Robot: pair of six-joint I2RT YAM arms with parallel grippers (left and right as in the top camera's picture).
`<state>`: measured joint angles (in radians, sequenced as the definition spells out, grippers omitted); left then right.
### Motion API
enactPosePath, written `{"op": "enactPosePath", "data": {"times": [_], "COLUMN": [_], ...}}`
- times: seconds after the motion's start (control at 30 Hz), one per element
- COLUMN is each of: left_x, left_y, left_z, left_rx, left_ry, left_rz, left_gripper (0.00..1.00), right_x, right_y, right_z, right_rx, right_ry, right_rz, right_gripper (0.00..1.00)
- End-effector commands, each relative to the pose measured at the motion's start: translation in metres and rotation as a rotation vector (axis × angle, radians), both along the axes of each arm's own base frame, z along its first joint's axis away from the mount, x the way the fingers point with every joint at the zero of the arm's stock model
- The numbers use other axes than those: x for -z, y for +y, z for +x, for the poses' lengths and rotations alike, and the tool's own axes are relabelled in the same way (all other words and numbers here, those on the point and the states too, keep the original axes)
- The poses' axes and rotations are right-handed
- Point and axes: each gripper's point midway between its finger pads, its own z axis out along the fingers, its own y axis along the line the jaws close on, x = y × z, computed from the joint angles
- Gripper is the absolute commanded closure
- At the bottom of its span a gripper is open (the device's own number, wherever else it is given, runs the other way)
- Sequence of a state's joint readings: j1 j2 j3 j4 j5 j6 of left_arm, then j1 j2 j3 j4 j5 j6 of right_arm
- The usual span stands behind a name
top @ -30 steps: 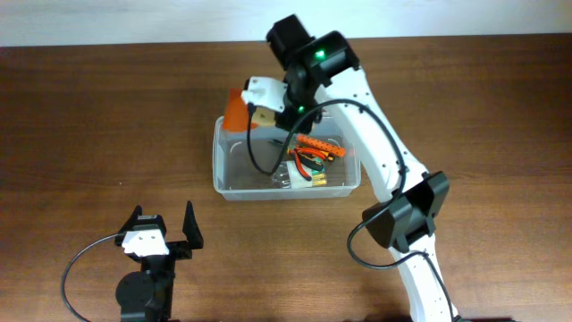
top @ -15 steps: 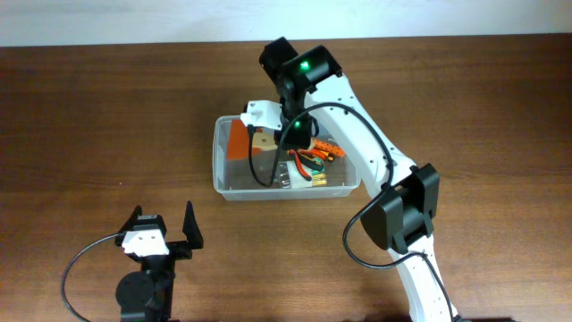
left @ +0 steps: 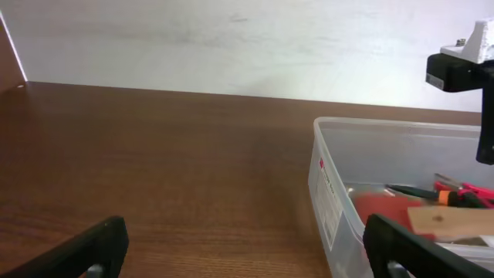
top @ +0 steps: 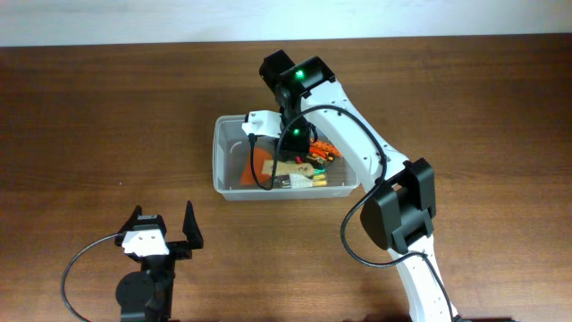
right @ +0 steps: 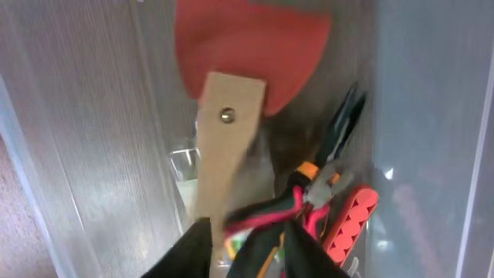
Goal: Pack container
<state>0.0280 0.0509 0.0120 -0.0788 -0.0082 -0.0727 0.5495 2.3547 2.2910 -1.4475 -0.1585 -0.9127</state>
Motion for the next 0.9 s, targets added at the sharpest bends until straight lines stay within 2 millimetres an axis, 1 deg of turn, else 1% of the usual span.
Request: {"op": "enactPosePath", "data": {"times": [0.0,0.07,0.1,0.17,0.23,0.27,0.3,0.37,0.43,0.5,0.6,0.63,0.73,0.77,0.87], "left_x": [0.003,0.003,0.003,0.003,0.003,0.003,0.003,0.003,0.003,0.003,0.003,0.003,0.003,0.003,0.003], "left_y": [0.000,0.000,0.000,0.000,0.000,0.000,0.000,0.000,0.000,0.000,0.000,0.000,0.000,0.000,0.000], "left_z": [0.000,0.000,0.000,0.000,0.000,0.000,0.000,0.000,0.000,0.000,0.000,0.000,0.000,0.000,0.000], "left_rx": [-0.003,-0.003,-0.003,-0.003,-0.003,-0.003,-0.003,-0.003,-0.003,-0.003,-0.003,-0.003,-0.003,-0.003,-0.003], "left_ry": [0.009,0.009,0.009,0.009,0.009,0.009,0.009,0.009,0.009,0.009,0.009,0.009,0.009,0.009,0.009], "left_rz": [-0.001,-0.001,-0.001,-0.001,-0.001,-0.001,-0.001,-0.002,-0.002,-0.002,-0.002,-0.002,-0.002,-0.002,-0.001], "left_gripper": [0.01,0.01,0.01,0.01,0.01,0.01,0.01,0.01,0.01,0.01,0.01,0.01,0.01,0.01,0.01], "right_x": [-0.017,-0.018,-0.019,-0.023,-0.036,-0.045,-0.054,-0.081,-0.111,-0.145,-0.194,-0.214,-0.257,-0.272,-0.304], "right_y": [0.002,0.002,0.002,0.002,0.004,0.005,0.005,0.001,-0.010,-0.026,-0.057,-0.072,-0.110,-0.128,-0.173], "right_z": [-0.002,-0.002,-0.002,-0.001,0.004,0.008,0.013,0.028,0.040,0.048,0.052,0.051,0.039,0.031,0.007], "right_rx": [-0.009,-0.009,-0.009,0.000,0.037,0.061,0.087,0.164,0.239,0.312,0.445,0.517,0.690,0.772,0.960], "right_ry": [-0.023,-0.023,-0.025,-0.035,-0.060,-0.083,-0.113,-0.207,-0.309,-0.410,-0.531,-0.573,-0.632,-0.641,-0.663], "right_rz": [0.035,0.035,0.035,0.037,0.051,0.062,0.068,0.070,0.059,0.052,0.059,0.072,0.133,0.161,0.217], "right_gripper": [0.58,0.48,0.39,0.24,0.08,0.01,0.01,0.01,0.01,0.01,0.01,0.01,0.01,0.01,0.01]}}
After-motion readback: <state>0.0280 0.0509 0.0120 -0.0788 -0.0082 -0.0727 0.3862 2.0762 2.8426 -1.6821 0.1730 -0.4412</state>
